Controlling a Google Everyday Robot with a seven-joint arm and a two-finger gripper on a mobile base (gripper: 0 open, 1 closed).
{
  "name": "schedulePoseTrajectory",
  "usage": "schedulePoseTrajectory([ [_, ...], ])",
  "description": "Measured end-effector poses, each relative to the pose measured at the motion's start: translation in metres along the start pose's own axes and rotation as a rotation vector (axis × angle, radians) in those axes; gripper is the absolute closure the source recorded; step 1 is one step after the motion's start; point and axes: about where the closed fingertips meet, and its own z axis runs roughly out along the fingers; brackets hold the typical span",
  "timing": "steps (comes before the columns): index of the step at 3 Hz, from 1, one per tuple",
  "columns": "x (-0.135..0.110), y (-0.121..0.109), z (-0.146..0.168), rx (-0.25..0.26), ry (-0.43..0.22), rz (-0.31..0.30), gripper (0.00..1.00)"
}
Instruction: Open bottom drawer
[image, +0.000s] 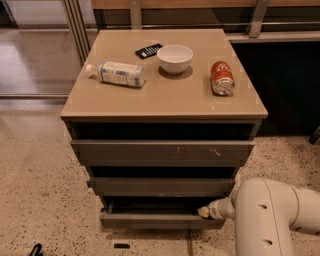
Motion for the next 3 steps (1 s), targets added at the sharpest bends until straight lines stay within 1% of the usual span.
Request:
schedulePoseTrajectory([
  [1,0.008,0.000,-0.003,-0.008,0.010,0.022,1.00],
  [2,0.008,0.001,-0.004,-0.008,0.010,0.022,1.00],
  [3,0.048,0.005,-0.019,-0.072,0.012,0.089,1.00],
])
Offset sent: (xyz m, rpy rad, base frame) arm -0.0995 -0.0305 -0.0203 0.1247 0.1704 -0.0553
